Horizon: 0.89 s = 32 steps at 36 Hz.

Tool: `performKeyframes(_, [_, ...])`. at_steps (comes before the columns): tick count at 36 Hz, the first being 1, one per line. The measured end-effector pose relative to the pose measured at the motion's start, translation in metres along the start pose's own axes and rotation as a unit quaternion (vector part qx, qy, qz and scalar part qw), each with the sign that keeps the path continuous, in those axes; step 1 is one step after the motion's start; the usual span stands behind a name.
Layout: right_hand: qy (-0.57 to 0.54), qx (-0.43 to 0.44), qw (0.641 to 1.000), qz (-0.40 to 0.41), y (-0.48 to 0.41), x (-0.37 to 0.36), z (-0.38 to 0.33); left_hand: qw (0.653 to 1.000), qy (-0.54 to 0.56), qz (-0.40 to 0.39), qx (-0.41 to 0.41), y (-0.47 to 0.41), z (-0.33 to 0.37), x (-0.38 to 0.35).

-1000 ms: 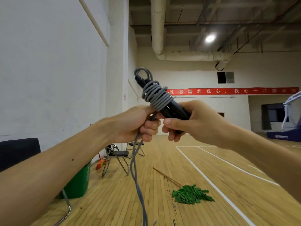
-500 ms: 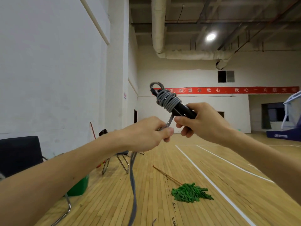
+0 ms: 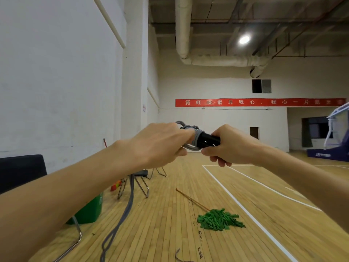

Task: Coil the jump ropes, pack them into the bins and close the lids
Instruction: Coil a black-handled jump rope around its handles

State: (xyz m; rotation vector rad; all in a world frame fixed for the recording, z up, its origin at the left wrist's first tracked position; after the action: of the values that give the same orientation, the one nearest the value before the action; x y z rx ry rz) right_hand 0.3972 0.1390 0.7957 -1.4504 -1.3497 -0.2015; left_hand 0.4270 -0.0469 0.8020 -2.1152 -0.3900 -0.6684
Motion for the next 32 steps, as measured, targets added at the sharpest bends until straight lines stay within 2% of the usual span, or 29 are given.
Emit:
performKeyframes(2, [0.011,-0.005,0.999,-0.037,0.000,0.001,-0.003,1.000,0.008,-0.006,-0.013,-0.002,-0.003,0.003])
performKeyframes(6, [0.052,-0.020,0.988,-0.144,0.006,0.003,-0.013,0.994,0.045,-0.083,-0.051,-0.005,-0.007,0.009])
performKeyframes(9, [0.085,-0.022,0.975,-0.203,0.011,0.004,-0.023,0.988,0.094,-0.109,-0.061,-0.007,-0.008,0.014])
performKeyframes(15, [0.123,0.008,0.958,-0.259,0.019,0.004,-0.038,0.967,0.216,-0.127,-0.048,-0.014,-0.008,0.015])
performKeyframes(18, [0.122,0.027,0.948,-0.291,0.024,0.005,-0.041,0.944,0.285,-0.156,-0.052,-0.014,-0.010,0.015])
performKeyframes(21, [0.079,0.052,0.941,-0.326,0.029,0.011,-0.042,0.897,0.392,-0.198,-0.054,-0.010,-0.014,0.018])
performKeyframes(26, [-0.036,0.104,0.912,-0.395,0.035,0.025,-0.043,0.802,0.540,-0.255,-0.008,-0.003,-0.026,0.015])
performKeyframes(29, [-0.074,0.131,0.896,-0.418,0.035,0.030,-0.044,0.729,0.624,-0.280,-0.012,-0.001,-0.029,0.011])
performKeyframes(32, [-0.118,0.137,0.890,-0.419,0.035,0.035,-0.045,0.640,0.714,-0.283,-0.035,-0.004,-0.033,0.005])
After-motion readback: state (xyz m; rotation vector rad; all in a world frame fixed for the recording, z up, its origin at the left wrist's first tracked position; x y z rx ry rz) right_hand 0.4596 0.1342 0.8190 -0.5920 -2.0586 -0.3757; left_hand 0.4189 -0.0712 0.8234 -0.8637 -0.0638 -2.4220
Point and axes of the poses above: each hand's wrist, its own y-axis away from the middle knuckle, its own x-axis out of the back of the hand, z = x × y, the point moved 1 cm from there along -y, towards the middle knuckle, and after that the axes turned 5 degrees about z, right-handed, at the moved point
